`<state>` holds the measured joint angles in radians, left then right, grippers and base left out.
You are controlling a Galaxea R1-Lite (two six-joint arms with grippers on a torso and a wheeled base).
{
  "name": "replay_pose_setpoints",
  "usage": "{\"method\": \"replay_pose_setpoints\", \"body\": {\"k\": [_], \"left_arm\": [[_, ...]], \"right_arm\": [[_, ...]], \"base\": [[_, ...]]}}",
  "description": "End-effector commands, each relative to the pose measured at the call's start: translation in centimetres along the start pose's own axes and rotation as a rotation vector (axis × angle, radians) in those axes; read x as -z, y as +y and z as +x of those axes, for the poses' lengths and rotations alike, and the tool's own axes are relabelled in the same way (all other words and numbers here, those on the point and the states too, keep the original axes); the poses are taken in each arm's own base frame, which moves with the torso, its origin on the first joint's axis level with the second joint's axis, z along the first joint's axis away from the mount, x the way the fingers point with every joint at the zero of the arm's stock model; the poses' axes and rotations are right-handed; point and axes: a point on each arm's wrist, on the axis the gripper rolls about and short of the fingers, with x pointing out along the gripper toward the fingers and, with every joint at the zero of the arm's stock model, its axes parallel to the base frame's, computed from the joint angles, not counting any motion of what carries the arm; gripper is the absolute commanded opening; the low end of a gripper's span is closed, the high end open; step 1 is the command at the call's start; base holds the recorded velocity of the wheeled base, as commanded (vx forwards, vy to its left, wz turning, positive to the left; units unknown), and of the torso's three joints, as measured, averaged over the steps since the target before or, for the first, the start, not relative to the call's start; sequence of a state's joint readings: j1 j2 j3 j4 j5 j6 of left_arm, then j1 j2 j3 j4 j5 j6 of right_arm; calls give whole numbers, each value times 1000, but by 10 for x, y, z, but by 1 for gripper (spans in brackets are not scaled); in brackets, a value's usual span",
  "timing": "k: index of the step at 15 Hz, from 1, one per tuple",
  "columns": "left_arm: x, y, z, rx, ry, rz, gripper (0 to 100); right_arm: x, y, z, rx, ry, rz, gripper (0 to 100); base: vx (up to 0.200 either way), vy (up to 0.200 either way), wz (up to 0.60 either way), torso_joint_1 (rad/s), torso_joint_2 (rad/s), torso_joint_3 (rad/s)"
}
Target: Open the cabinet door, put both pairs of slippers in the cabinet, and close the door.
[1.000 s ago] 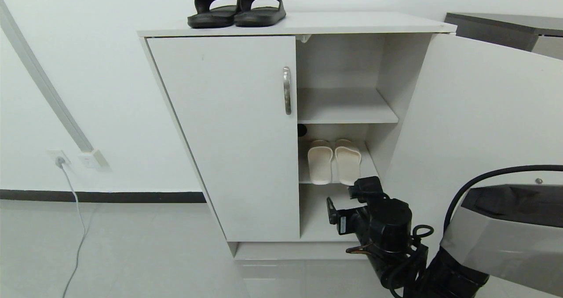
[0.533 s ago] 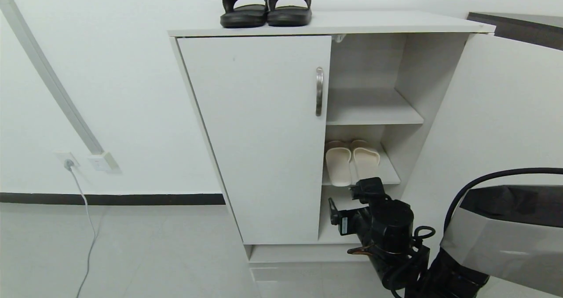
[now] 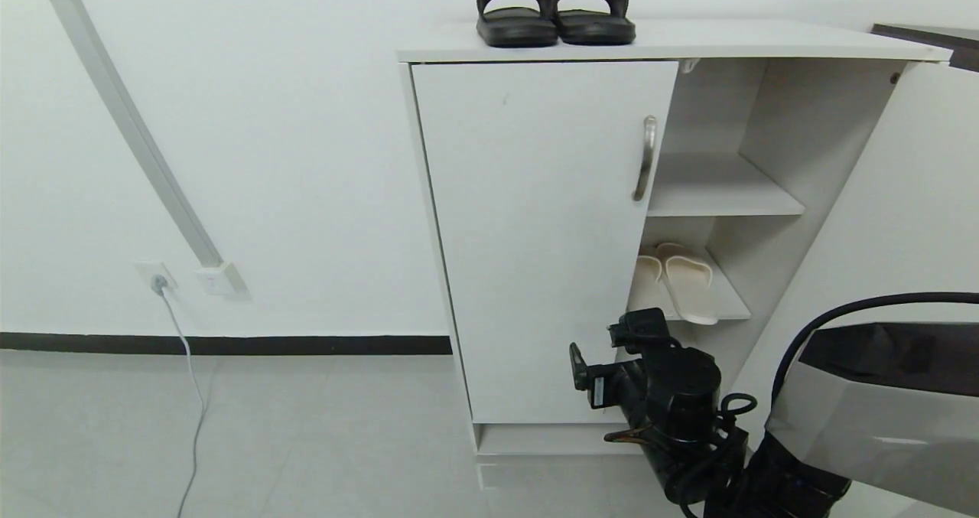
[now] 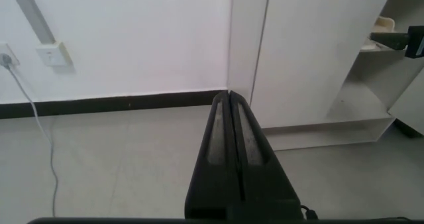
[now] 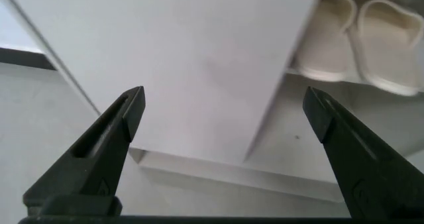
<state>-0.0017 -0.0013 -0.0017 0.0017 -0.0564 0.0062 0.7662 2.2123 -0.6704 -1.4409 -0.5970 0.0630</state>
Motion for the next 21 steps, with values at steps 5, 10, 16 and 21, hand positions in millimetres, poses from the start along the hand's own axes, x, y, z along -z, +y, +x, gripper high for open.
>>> {"method": "replay_pose_setpoints", "body": {"k": [5, 10, 16, 21], "left_arm": [[0, 0, 0, 0, 1, 0, 0], [0, 0, 0, 0, 1, 0, 0], [0, 0, 0, -1, 1, 0, 0], [0, 0, 0, -1, 1, 0, 0]], "right_arm": [[0, -5, 3, 10, -1, -19, 100], [2, -6, 2, 10, 1, -36, 100], [4, -5, 2, 10, 7, -40, 100], [4, -3, 1, 2, -2, -35, 100]], "base": [[0, 0, 0, 0, 0, 0], [0, 0, 0, 0, 0, 0], [0, 0, 0, 0, 0, 0], [0, 0, 0, 0, 0, 0]]}}
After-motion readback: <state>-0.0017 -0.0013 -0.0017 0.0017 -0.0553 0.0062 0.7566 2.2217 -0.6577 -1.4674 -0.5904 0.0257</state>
